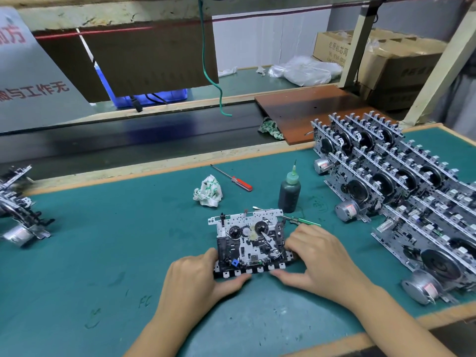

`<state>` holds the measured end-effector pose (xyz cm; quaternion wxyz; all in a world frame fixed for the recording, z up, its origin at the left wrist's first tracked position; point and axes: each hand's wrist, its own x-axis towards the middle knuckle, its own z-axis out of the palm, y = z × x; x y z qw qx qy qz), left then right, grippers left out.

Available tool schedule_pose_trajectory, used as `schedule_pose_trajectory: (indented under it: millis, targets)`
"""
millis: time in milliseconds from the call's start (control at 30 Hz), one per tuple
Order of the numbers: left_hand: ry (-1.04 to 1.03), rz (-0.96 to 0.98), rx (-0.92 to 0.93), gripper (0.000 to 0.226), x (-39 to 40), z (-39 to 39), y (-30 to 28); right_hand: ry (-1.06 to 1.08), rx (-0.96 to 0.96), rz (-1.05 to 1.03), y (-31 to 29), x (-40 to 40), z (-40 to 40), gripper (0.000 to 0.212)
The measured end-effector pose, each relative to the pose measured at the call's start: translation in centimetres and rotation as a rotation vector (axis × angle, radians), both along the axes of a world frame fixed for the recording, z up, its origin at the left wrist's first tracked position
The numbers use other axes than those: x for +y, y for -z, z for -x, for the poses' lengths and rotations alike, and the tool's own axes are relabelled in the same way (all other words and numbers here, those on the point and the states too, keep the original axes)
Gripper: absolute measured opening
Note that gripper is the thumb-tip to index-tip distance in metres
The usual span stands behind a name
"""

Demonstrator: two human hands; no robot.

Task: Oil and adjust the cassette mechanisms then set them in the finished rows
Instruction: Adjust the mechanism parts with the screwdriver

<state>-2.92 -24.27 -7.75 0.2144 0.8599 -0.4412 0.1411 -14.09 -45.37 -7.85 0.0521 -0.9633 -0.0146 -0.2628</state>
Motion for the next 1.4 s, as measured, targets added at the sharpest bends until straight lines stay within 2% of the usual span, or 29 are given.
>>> schedule_pose_trajectory:
  millis: [233, 433, 633, 867, 1067, 1233, 1300, 1400]
  targets:
    - [-0.078, 0.036, 0.018, 0.057, -0.2, 0.1, 0.1, -0.070, 0.036, -0.048, -0.3, 0.0, 0.2, 0.052]
    - [-0.004, -0.007, 0.012, 0.063, 0.0, -0.2, -0.3, 0.053, -0.021, 0.049, -0.1, 0.4, -0.1, 0.048]
    - [0.173, -0.026, -0.063, 0.062, 0.4, 0.2, 0.2, 0.125, -0.041, 0.026, -0.3, 0.6, -0.1, 0.056]
    - [0.062, 0.046, 0.047, 0.057, 0.3, 0.2, -0.5, -0.018, 0.076, -0.069, -0.5, -0.1, 0.1, 0.052]
    - [0.062, 0.013, 0.099, 0.058, 0.6, 0.0, -0.9, 0.011, 0.080, -0.117, -1.2, 0.4, 0.1, 0.051]
    - [0.057, 0.042, 0.154, 0.071, 1.2, -0.1, -2.4, 0.026, 0.166, -0.307, -2.8, 1.0, 0.2, 0.054]
    - [0.032, 0.159, 0.282, 0.070, 1.3, 0.0, -3.5, 0.011, 0.231, -0.426, -3.8, 1.0, 0.2, 0.059]
    - [-0.049, 0.341, 0.510, 0.077, 0.9, -0.1, -3.6, -0.042, 0.279, -0.781, -5.1, 1.0, -0.2, 0.057]
